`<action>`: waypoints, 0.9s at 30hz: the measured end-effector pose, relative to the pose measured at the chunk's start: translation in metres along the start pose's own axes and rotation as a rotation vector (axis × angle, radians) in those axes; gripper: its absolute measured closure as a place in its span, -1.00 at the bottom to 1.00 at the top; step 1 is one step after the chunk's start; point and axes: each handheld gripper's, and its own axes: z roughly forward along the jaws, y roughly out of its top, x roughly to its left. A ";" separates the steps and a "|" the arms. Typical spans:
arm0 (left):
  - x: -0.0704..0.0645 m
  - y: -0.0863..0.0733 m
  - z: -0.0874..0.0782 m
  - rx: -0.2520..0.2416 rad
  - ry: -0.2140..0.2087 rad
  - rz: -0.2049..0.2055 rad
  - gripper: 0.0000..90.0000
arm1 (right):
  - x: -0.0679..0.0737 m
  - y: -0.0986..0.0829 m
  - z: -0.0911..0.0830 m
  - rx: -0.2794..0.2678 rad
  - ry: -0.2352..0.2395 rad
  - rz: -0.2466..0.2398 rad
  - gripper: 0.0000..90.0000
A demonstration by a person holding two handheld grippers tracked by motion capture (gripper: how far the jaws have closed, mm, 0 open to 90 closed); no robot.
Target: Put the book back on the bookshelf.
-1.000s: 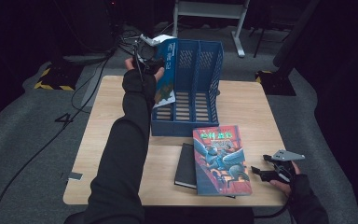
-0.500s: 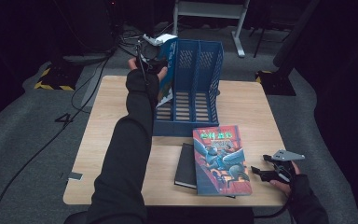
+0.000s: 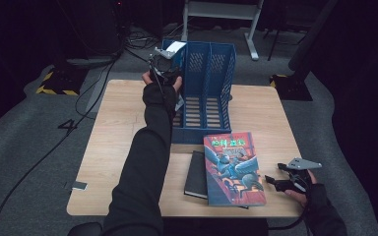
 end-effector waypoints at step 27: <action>-0.007 -0.003 0.023 0.002 0.027 -0.006 0.34 | 0.001 0.000 0.000 -0.002 0.007 -0.001 -0.56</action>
